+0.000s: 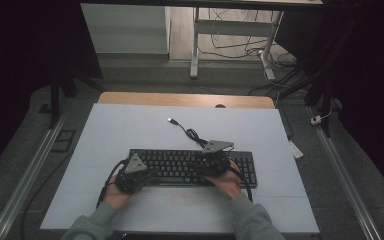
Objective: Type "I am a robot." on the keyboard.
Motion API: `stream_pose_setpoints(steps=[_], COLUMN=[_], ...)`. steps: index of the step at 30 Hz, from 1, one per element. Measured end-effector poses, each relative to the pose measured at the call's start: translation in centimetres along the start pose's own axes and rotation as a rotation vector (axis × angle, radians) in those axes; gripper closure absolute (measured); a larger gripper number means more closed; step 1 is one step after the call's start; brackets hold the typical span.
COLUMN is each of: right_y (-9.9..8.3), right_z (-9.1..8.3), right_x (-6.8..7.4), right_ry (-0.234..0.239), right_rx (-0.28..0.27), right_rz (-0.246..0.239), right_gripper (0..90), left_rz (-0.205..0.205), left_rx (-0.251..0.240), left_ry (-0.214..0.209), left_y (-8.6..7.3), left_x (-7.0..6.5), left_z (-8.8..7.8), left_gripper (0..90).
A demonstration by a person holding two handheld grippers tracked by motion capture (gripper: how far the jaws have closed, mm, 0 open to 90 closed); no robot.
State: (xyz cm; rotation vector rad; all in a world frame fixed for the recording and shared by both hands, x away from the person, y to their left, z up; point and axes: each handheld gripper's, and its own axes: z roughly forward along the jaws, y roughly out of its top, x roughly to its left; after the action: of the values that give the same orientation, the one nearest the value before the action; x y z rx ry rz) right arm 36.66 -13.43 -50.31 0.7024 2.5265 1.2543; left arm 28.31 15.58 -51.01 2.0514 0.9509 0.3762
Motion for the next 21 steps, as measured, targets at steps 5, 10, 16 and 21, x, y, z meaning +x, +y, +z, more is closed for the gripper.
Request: stream_pose_setpoints(steps=[5, 10, 16, 21], right_y=[-0.1, -0.5, -1.1, -1.7], right_z=[-0.1, -0.7, -2.1, -2.9], right_x=[0.0, 0.2, 0.2, 0.3], right_ry=[0.003, 0.004, -0.002, -0.006], right_rx=[-0.002, -0.003, -0.026, -0.034], right_rz=[0.009, 0.008, 0.023, 0.027], right_gripper=[52.3, 52.0, 51.8, 51.8], left_rz=[-0.059, -0.075, -0.086, -0.115], left_rx=[-0.013, -0.009, 0.011, 0.016], left_ry=[0.03, 0.055, 0.056, 0.064], left_y=[-0.3, -0.4, -0.7, -0.9], left_x=[1.0, 1.4, 2.0, 3.1], left_z=[-0.3, -0.5, -0.8, -1.3], left_gripper=[67.5, 53.2, 47.2, 44.0])
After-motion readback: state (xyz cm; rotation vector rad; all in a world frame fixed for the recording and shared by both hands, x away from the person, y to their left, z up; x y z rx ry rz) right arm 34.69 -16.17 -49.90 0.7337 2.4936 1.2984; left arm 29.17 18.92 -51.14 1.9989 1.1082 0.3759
